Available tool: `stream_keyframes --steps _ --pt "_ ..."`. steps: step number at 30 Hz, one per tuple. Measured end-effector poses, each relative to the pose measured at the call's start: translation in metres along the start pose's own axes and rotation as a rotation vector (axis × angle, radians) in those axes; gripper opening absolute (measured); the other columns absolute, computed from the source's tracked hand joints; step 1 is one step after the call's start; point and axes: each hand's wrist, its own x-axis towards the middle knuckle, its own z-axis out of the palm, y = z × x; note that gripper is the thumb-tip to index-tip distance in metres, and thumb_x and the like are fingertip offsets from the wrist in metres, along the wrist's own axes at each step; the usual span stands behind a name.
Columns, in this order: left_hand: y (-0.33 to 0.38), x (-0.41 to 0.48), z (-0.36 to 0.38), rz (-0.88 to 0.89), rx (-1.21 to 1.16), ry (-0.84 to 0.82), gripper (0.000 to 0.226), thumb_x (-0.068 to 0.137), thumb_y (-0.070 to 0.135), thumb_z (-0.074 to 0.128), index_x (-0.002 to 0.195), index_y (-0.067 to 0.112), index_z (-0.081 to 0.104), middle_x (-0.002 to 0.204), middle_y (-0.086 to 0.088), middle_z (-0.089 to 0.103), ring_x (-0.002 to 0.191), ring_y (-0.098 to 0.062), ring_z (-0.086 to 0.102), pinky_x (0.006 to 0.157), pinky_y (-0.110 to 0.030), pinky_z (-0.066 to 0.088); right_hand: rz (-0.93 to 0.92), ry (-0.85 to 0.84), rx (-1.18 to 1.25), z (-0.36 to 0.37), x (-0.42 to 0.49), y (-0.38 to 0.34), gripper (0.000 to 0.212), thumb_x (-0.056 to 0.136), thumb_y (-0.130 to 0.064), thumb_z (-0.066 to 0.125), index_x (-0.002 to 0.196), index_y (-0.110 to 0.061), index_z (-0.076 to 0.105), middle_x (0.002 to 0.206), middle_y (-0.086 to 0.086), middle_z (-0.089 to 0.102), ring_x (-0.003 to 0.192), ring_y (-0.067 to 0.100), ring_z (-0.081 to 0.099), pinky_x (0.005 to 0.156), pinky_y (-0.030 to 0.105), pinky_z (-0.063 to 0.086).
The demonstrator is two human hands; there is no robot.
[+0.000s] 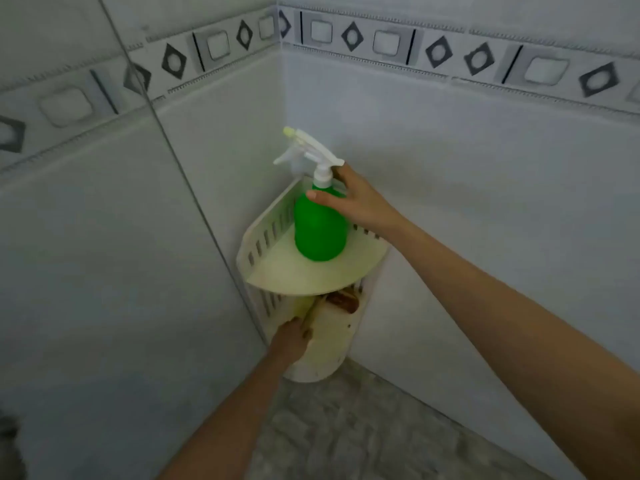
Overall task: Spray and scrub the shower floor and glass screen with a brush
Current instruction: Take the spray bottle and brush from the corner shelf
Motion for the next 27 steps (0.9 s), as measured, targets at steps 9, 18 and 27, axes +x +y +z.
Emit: stream_keyframes --steps 9,18,27 --pt "-0.014 0.038 0.025 -0.114 0.298 -0.034 0.034 0.097 0.031 0.048 0.123 0.009 0.049 0.119 -0.009 0.056 0.107 -0.024 0.058 0.082 -0.036 0.052 0.015 0.042 0.118 0.012 0.037 0.023 0.04 0.092 -0.025 0.071 0.13 -0.016 0.061 0.127 -0.004 0.067 0.11 0.005 0.064 0.093 0.015 0.05" --pt "-0.018 0.054 0.027 -0.131 0.139 -0.057 0.051 0.097 0.027 0.046 0.138 -0.001 0.033 0.119 -0.014 0.059 0.104 -0.028 0.06 0.076 -0.034 0.05 -0.035 -0.054 0.177 0.008 0.059 0.011 0.044 0.098 -0.019 0.063 0.139 -0.005 0.055 0.117 0.012 0.073 0.064 0.006 0.069 0.075 0.013 0.052" --pt "-0.012 0.019 0.014 -0.063 -0.09 0.029 0.035 0.097 0.033 0.046 0.113 0.002 0.041 0.093 -0.015 0.064 0.083 -0.032 0.064 0.065 -0.039 0.05 -0.171 0.03 0.157 0.007 0.045 -0.009 0.032 0.104 -0.019 0.051 0.13 -0.003 0.061 0.134 0.005 0.064 0.095 0.011 0.072 0.046 0.024 0.049"
